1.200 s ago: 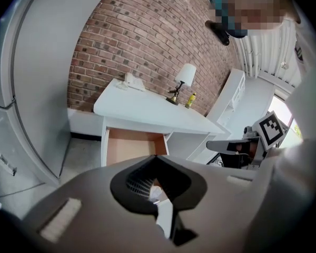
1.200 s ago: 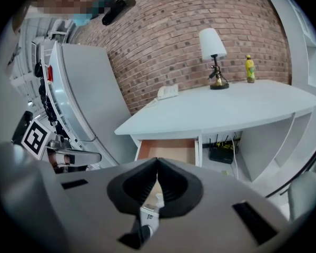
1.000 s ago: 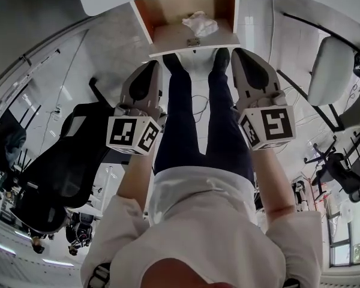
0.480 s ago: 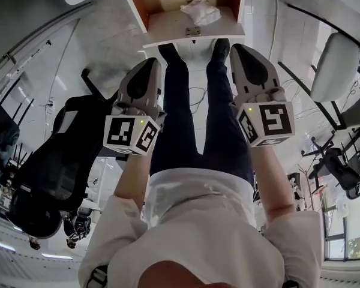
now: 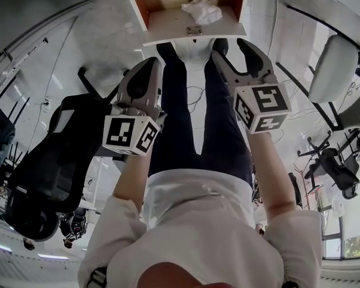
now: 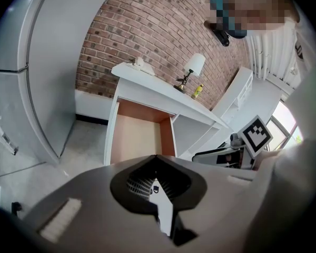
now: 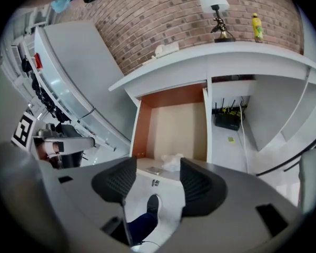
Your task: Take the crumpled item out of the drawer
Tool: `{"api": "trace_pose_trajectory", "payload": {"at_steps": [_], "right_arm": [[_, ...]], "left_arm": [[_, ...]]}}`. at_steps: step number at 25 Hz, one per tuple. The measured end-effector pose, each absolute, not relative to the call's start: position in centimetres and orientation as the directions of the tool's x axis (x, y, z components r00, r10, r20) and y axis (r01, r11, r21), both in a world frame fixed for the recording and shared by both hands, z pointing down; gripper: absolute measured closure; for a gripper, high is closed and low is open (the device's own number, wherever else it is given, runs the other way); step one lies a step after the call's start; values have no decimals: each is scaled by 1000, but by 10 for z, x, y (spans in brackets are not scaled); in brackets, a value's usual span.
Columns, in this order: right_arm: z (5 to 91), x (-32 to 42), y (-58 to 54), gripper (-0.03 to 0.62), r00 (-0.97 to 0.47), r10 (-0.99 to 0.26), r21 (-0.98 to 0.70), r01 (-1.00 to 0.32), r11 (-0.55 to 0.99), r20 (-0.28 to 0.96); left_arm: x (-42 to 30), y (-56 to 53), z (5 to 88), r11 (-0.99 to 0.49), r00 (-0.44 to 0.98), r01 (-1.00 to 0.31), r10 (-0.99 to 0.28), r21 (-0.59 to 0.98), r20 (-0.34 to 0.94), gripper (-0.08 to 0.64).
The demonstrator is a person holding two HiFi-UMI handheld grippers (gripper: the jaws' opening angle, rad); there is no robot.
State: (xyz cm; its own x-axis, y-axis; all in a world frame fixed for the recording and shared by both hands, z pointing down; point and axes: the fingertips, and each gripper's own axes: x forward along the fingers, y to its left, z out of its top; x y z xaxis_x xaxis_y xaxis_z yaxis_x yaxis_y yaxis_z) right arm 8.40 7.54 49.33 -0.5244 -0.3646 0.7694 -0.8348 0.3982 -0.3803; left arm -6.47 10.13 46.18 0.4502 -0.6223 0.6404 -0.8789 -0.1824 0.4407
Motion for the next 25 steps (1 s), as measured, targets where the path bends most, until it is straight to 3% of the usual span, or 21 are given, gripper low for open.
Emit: {"api": "trace_pose_trajectory", "payload": {"at_steps": [11,25], "right_arm": [[540,63,47,347,-477,-280,-311,-823,476,833],[635,48,25,345,-379,-79,-289,-811,509,922]], "left_arm": [[-88,112,468,-154,451,-872,-622,465,640,551],[-113,109,474,-130,454,-862,-628,491,632,551]]}}
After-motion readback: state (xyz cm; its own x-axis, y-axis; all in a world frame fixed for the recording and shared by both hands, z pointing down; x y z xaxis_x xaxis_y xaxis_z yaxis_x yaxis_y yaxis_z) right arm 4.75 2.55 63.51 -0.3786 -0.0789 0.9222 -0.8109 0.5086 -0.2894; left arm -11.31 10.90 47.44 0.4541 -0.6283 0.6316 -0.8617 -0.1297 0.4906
